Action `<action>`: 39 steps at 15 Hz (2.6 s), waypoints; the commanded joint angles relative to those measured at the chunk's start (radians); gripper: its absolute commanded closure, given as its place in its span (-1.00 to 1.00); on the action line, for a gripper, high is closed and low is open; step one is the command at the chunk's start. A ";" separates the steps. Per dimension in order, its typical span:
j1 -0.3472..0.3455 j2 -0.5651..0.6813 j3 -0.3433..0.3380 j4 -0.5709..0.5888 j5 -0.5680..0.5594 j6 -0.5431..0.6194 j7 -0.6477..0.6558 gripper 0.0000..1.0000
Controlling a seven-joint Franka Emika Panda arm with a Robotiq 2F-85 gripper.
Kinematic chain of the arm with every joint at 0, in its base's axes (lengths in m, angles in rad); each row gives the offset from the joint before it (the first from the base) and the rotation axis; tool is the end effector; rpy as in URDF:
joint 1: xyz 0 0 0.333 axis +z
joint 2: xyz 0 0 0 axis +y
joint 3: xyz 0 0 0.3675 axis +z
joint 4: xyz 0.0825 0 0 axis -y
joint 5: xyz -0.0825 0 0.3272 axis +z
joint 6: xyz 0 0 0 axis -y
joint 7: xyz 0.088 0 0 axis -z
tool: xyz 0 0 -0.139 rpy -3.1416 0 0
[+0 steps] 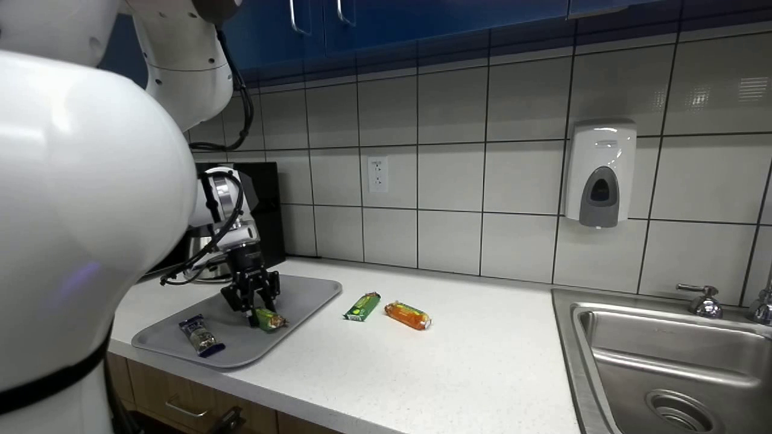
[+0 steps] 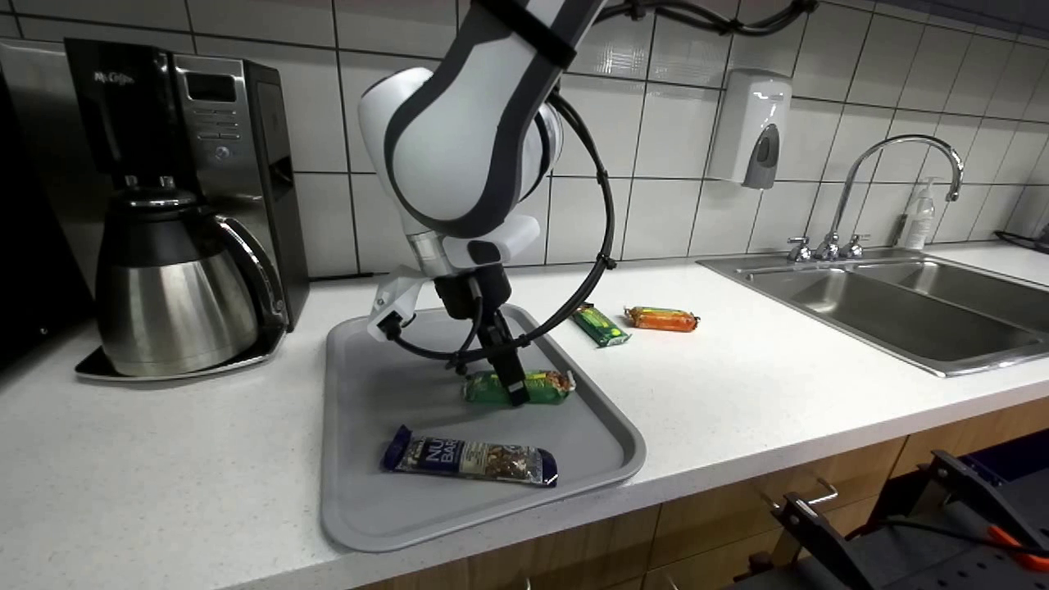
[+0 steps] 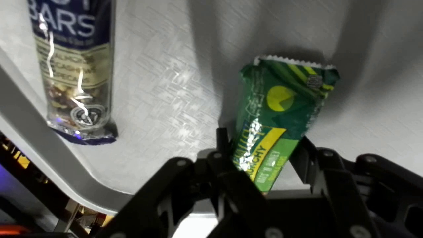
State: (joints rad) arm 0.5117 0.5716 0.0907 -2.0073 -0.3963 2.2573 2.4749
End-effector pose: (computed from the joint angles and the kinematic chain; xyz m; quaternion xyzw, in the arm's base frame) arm 0.4700 0.2968 0.2074 0.6923 -0.6972 0.1006 0.1565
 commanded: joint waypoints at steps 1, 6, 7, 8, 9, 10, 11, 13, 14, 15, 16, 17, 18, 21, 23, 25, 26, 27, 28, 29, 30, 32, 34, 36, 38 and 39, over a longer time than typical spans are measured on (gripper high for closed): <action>0.015 -0.002 -0.011 0.014 -0.005 -0.020 0.033 0.63; 0.017 -0.023 -0.015 0.016 -0.017 -0.023 0.028 0.72; 0.017 -0.027 -0.015 0.018 -0.019 -0.024 0.027 0.72; 0.019 -0.033 -0.016 0.020 -0.022 -0.027 0.027 0.72; 0.020 -0.040 -0.016 0.021 -0.023 -0.029 0.026 0.72; 0.021 -0.050 -0.017 0.021 -0.027 -0.031 0.027 0.72; 0.021 -0.058 -0.018 0.021 -0.030 -0.032 0.027 0.72; 0.022 -0.076 -0.019 0.018 -0.036 -0.035 0.029 0.72; 0.020 -0.088 -0.018 0.014 -0.038 -0.035 0.029 0.72; 0.018 -0.101 -0.019 0.008 -0.042 -0.036 0.031 0.72; 0.015 -0.110 -0.019 0.004 -0.046 -0.036 0.031 0.72; 0.012 -0.120 -0.019 0.000 -0.048 -0.039 0.030 0.72; 0.009 -0.131 -0.020 -0.007 -0.053 -0.041 0.033 0.72; -0.001 -0.158 -0.025 -0.024 -0.060 -0.049 0.034 0.72; -0.010 -0.174 -0.029 -0.041 -0.064 -0.050 0.037 0.72; -0.020 -0.190 -0.035 -0.064 -0.068 -0.050 0.039 0.72; -0.025 -0.198 -0.039 -0.076 -0.072 -0.048 0.041 0.72; -0.032 -0.206 -0.041 -0.085 -0.075 -0.050 0.041 0.72; -0.040 -0.216 -0.045 -0.099 -0.080 -0.047 0.044 0.72; -0.046 -0.223 -0.049 -0.110 -0.085 -0.046 0.046 0.72; -0.056 -0.232 -0.052 -0.124 -0.091 -0.043 0.047 0.72; -0.074 -0.246 -0.057 -0.151 -0.104 -0.035 0.050 0.72; -0.095 -0.260 -0.061 -0.175 -0.111 -0.032 0.049 0.72; -0.116 -0.274 -0.065 -0.200 -0.120 -0.026 0.048 0.72; -0.135 -0.285 -0.071 -0.222 -0.130 -0.022 0.048 0.72; -0.145 -0.290 -0.072 -0.228 -0.132 -0.025 0.045 0.72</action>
State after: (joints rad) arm 0.3989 0.3402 0.0141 -2.1759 -0.4963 2.2245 2.4923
